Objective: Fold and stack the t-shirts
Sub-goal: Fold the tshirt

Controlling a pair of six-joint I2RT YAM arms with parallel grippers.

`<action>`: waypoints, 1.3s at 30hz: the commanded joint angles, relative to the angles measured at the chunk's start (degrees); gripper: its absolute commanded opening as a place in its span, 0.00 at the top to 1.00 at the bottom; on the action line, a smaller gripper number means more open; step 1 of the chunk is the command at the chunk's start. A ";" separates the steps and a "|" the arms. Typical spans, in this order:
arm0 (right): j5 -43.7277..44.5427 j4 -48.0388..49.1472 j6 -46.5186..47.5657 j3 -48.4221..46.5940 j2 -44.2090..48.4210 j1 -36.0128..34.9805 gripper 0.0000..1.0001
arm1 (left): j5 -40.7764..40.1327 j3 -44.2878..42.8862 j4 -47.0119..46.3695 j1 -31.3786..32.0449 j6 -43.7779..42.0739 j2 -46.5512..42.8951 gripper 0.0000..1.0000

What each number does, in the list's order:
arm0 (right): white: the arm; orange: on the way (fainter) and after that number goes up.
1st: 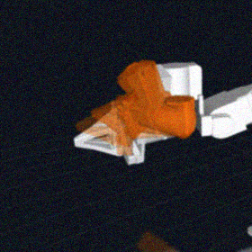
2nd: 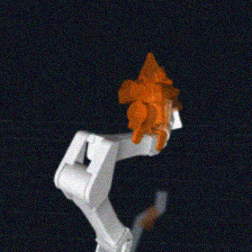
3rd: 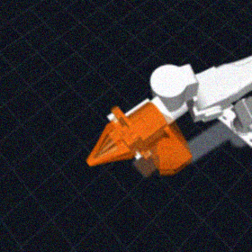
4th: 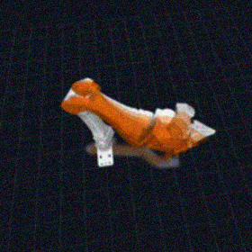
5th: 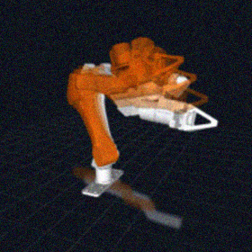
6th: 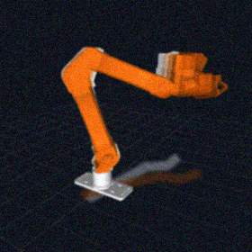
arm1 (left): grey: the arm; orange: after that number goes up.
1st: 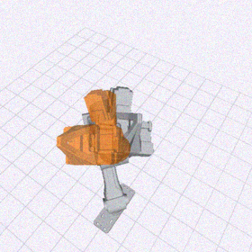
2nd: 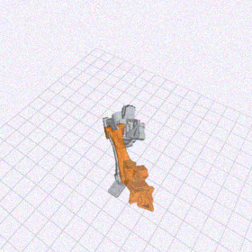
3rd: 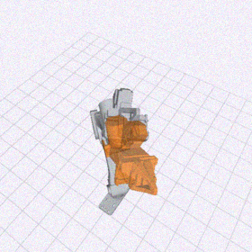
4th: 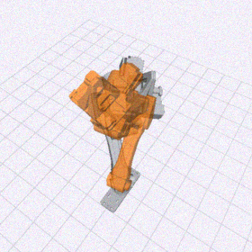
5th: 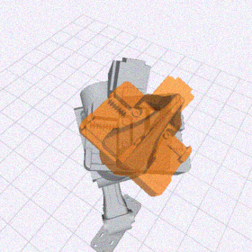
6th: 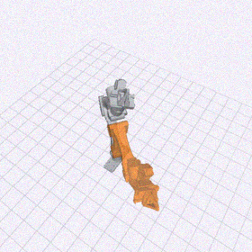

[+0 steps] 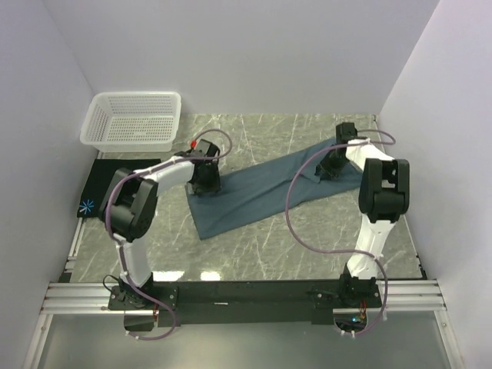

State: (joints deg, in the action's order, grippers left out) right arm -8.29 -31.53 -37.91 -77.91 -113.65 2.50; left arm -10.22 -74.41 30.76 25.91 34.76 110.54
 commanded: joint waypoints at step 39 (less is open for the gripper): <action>-12.54 1.64 9.43 -43.92 -28.39 -4.62 0.60 | 21.12 26.87 -0.18 18.47 22.54 -23.96 0.16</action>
State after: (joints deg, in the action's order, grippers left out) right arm -21.32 -32.10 -30.48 -123.20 -143.59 -3.53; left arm 12.58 -47.83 28.84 43.64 56.53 88.77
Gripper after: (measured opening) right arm 0.403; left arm 0.823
